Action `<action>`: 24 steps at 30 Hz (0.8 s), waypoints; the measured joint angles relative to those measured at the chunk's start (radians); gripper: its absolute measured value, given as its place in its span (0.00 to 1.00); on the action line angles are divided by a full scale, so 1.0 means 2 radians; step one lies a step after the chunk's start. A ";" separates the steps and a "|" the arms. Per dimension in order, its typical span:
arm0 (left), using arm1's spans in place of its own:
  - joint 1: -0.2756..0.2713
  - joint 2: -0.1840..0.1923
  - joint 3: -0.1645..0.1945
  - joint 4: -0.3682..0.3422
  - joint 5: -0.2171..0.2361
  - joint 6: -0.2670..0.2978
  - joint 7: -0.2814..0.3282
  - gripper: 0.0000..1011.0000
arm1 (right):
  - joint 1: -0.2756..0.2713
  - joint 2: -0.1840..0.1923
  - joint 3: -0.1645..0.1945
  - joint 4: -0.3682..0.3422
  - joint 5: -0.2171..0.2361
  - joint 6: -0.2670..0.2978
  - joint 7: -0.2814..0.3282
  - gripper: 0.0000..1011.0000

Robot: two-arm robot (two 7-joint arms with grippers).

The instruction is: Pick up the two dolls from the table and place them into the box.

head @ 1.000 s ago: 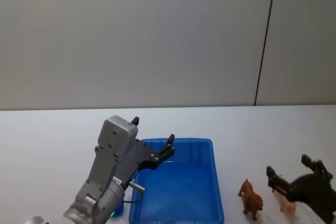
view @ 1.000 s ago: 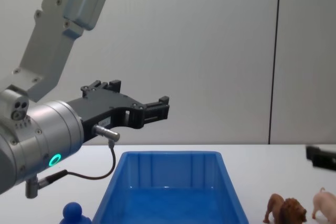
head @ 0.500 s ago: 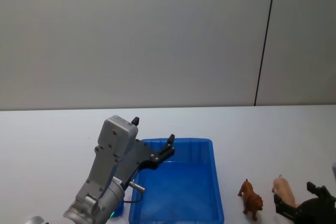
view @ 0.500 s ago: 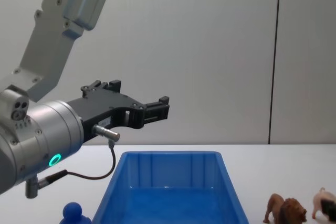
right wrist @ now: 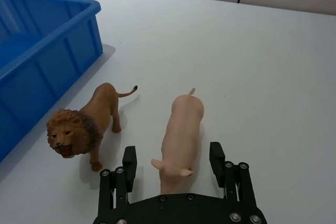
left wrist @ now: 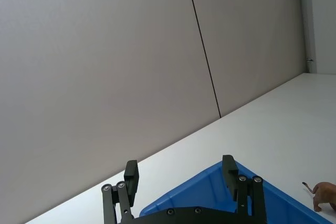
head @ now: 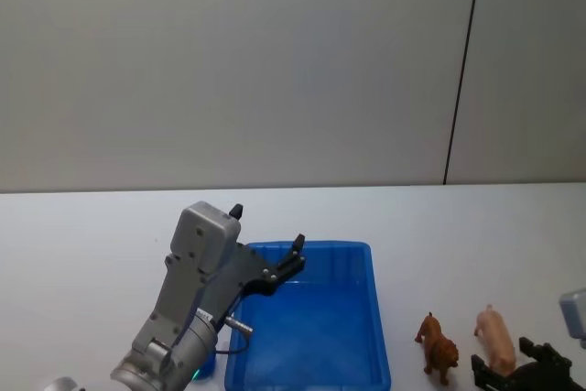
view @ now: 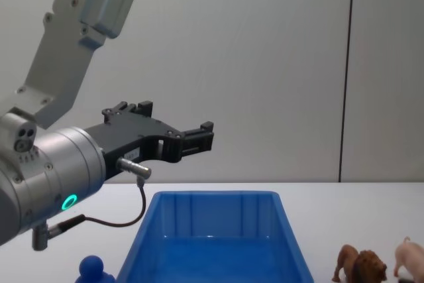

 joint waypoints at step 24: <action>0.000 0.000 0.000 0.000 0.000 0.000 0.000 0.99 | 0.025 -0.016 -0.004 0.021 -0.024 -0.018 -0.017 0.36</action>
